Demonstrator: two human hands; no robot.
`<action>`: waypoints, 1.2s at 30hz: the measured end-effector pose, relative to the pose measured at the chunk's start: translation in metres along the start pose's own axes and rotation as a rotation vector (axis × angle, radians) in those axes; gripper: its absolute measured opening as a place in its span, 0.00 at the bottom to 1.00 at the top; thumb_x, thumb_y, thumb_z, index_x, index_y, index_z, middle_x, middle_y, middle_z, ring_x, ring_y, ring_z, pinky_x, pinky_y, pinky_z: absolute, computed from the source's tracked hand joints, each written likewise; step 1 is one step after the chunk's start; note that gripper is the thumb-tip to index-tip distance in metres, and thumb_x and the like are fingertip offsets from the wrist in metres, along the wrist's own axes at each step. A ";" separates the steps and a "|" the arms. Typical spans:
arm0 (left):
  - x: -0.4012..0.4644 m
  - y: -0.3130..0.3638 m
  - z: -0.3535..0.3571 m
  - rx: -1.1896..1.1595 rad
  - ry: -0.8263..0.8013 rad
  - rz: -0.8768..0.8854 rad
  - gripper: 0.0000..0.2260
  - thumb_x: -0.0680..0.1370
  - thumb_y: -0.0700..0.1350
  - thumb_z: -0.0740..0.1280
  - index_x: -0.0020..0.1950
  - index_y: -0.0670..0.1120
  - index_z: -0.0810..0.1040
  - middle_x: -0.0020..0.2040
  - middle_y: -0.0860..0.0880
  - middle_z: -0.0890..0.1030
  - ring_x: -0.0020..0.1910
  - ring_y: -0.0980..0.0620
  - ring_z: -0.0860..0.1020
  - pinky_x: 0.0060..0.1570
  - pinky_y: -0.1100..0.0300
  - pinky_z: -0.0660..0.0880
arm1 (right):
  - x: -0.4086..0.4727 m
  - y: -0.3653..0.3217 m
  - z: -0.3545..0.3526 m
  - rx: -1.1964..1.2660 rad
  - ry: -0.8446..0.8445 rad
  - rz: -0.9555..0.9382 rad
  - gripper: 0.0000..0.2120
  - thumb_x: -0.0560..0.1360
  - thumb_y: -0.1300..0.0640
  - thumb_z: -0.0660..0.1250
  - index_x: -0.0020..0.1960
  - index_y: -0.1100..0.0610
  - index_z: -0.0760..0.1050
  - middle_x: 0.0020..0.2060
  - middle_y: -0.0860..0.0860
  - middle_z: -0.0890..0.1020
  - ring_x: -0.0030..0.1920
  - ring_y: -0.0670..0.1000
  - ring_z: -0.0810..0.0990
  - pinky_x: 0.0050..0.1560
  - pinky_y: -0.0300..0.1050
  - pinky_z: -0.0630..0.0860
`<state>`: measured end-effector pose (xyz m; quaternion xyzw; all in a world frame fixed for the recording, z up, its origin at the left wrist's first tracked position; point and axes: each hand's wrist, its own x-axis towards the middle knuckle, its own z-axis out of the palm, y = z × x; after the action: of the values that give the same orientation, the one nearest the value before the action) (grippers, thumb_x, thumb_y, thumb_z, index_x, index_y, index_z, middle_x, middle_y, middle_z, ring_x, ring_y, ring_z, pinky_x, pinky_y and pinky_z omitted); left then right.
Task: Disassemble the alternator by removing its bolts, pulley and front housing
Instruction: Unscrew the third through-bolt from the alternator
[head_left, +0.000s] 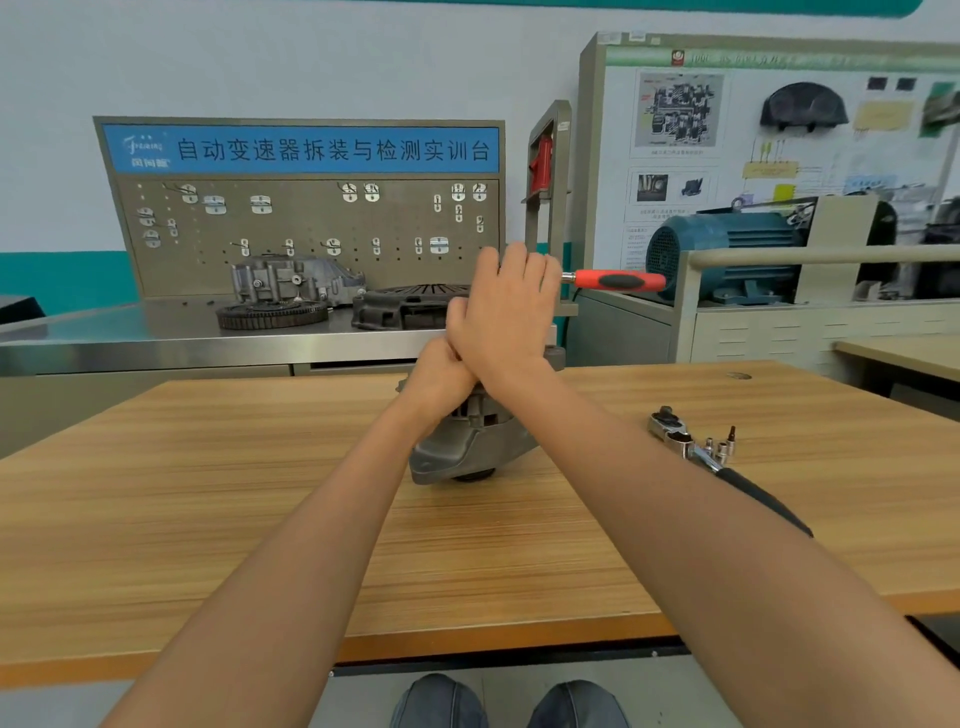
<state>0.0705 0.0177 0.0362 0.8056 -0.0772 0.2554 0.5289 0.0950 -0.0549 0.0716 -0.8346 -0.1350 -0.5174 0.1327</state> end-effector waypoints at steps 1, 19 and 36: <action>0.000 0.000 0.001 -0.008 0.009 0.007 0.13 0.76 0.33 0.61 0.37 0.49 0.75 0.24 0.56 0.77 0.23 0.68 0.73 0.23 0.73 0.67 | 0.001 0.000 0.000 0.033 -0.002 0.006 0.15 0.72 0.51 0.58 0.54 0.58 0.69 0.49 0.55 0.72 0.52 0.57 0.70 0.65 0.52 0.59; -0.003 0.001 -0.001 -0.170 -0.146 0.052 0.08 0.78 0.41 0.66 0.47 0.55 0.81 0.41 0.61 0.84 0.47 0.66 0.80 0.44 0.77 0.72 | 0.032 0.003 -0.022 1.472 -0.252 0.580 0.20 0.77 0.60 0.54 0.26 0.58 0.63 0.23 0.51 0.67 0.28 0.48 0.67 0.43 0.45 0.70; 0.001 0.001 -0.001 -0.111 -0.114 0.019 0.06 0.78 0.40 0.64 0.52 0.45 0.79 0.42 0.55 0.83 0.43 0.68 0.77 0.31 0.64 0.71 | 0.019 -0.001 -0.013 1.238 -0.075 0.394 0.19 0.76 0.62 0.57 0.27 0.57 0.61 0.26 0.50 0.65 0.32 0.50 0.65 0.38 0.45 0.63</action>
<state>0.0710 0.0180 0.0378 0.7875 -0.1288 0.2098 0.5650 0.0917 -0.0571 0.0941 -0.6306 -0.2573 -0.2803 0.6764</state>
